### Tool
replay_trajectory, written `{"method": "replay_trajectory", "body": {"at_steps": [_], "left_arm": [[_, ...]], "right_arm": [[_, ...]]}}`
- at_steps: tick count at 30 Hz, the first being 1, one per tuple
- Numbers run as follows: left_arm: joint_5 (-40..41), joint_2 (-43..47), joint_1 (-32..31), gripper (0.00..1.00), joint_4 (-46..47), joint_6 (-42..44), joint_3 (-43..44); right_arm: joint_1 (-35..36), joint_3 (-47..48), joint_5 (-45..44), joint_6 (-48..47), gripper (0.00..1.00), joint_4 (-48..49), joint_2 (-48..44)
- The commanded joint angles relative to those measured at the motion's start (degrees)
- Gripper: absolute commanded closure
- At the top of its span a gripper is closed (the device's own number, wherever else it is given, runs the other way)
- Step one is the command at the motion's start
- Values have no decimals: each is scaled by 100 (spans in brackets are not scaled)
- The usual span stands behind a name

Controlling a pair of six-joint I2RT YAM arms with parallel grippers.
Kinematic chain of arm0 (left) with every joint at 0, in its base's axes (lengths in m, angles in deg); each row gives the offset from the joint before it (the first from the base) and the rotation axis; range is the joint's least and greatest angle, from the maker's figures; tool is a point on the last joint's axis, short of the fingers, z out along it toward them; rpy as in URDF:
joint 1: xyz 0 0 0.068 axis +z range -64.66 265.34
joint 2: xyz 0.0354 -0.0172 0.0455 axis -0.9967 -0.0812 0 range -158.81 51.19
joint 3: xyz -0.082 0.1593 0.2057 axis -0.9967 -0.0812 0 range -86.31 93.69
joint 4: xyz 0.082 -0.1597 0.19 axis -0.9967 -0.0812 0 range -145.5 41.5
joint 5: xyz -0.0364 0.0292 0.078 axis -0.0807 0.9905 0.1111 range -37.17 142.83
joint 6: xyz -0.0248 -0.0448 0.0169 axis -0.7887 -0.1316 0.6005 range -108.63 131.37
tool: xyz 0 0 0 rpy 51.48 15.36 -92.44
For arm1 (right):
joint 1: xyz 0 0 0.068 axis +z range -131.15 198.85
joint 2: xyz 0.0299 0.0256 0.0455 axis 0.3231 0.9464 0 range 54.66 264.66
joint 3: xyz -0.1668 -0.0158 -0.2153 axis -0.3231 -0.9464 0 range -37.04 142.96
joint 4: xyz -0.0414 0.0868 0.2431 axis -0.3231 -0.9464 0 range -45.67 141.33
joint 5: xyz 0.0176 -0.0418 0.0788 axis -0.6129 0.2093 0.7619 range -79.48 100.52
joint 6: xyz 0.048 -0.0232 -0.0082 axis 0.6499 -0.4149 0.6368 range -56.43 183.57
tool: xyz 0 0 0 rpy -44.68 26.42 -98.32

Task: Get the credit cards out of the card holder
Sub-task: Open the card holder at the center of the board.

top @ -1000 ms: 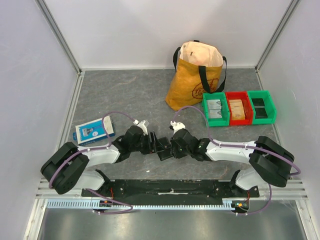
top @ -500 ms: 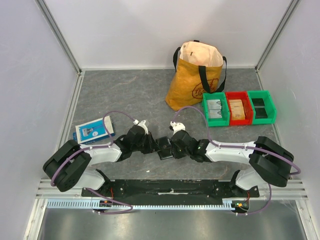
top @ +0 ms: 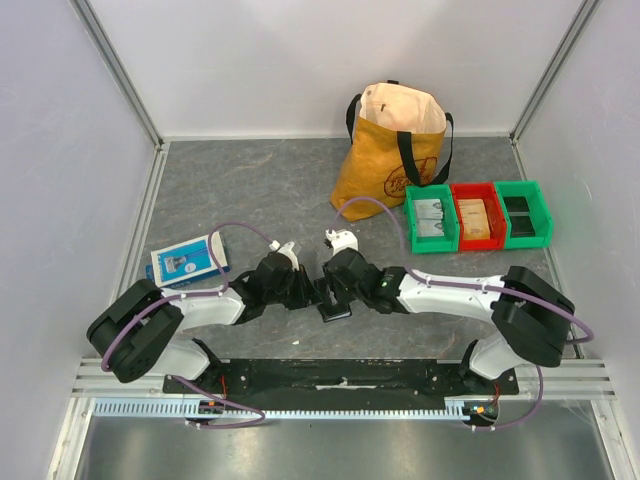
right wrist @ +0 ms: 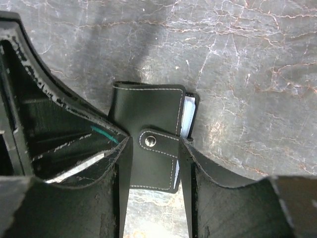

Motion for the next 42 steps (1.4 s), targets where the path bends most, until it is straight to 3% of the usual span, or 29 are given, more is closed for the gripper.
{"method": "replay_trajectory", "body": {"at_steps": [1, 13, 21, 30, 38, 42], "left_arm": [[75, -83, -121, 90, -254, -41, -20], [75, -83, -165, 91, -254, -58, -11], [83, -47, -165, 98, -360, -32, -46], [154, 5, -165, 98, -500, 21, -28], [198, 14, -165, 96, -632, 91, 51], [347, 23, -165, 84, -825, 231, 226]], "right_arm": [[48, 320, -282, -113, 51, -73, 294], [215, 540, -686, -42, 49, -266, 901], [259, 558, -1459, 72, 66, -697, 849], [259, 400, -2241, 107, 97, -1092, 296], [22, 48, -2277, 195, 100, -1128, -144], [-215, -224, -1857, 195, 98, -909, -294]]}}
